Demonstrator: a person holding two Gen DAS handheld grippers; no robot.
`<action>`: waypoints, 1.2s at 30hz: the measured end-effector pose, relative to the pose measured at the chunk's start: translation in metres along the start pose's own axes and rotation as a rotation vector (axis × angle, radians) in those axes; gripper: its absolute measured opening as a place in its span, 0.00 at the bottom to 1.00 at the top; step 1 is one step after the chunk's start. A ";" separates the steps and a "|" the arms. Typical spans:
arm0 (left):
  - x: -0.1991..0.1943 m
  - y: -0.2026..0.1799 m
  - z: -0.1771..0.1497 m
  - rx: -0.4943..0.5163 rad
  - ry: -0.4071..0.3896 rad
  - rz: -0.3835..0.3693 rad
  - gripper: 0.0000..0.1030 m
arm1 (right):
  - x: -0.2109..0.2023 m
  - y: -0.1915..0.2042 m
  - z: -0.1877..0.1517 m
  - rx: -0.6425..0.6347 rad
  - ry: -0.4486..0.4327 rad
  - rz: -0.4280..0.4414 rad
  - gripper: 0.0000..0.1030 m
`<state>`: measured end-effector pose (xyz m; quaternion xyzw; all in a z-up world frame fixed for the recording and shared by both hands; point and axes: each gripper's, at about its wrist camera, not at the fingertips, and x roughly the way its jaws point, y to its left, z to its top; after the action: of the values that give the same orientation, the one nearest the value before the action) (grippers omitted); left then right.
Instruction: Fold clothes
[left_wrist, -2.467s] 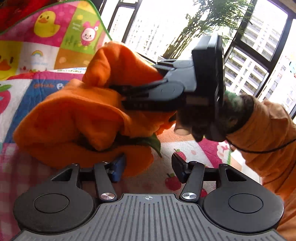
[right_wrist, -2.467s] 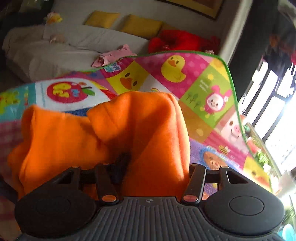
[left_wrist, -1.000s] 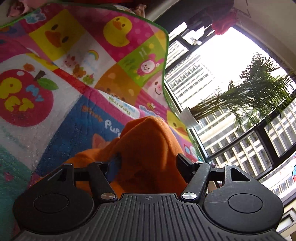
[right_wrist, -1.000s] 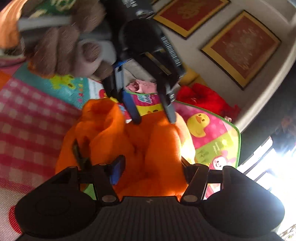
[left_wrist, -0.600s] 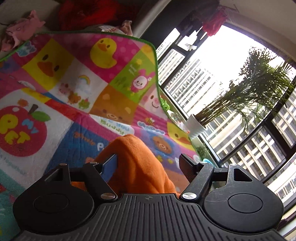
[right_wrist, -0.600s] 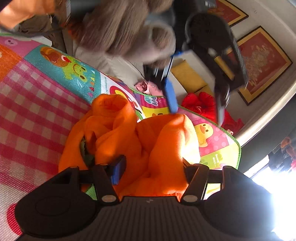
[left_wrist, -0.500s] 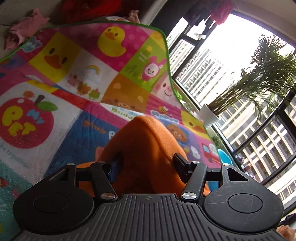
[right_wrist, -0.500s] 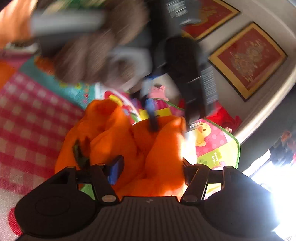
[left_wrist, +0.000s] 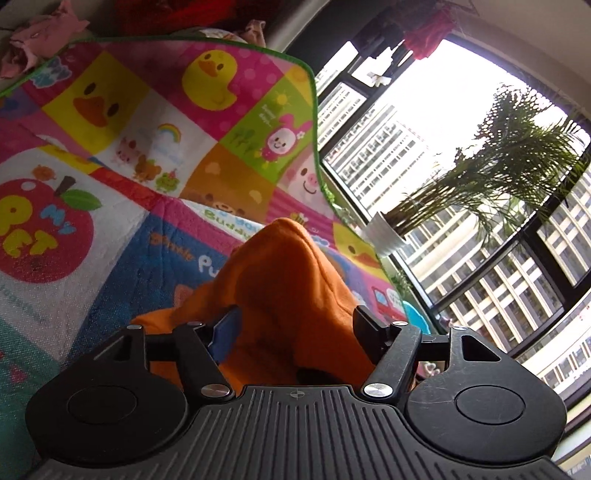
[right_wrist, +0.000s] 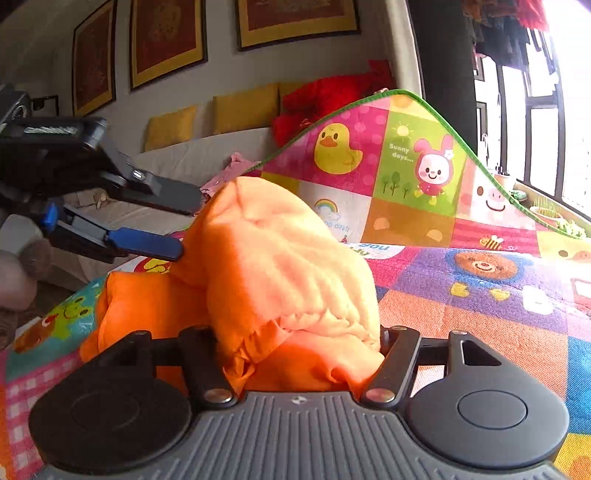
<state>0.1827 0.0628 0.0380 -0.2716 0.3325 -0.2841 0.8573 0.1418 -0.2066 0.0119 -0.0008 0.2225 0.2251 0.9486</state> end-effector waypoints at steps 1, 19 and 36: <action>-0.001 0.001 0.001 -0.024 0.005 -0.044 0.75 | 0.001 0.000 -0.001 0.000 -0.003 -0.001 0.57; -0.053 0.071 0.006 -0.164 -0.089 0.131 0.85 | -0.027 0.107 -0.046 -0.884 -0.174 -0.156 0.48; -0.072 0.012 -0.034 0.201 -0.111 0.305 0.93 | -0.055 0.168 -0.069 -1.338 -0.198 -0.013 0.61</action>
<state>0.1171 0.1099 0.0386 -0.1463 0.2918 -0.1672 0.9303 -0.0025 -0.0864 -0.0105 -0.5687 -0.0525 0.3077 0.7610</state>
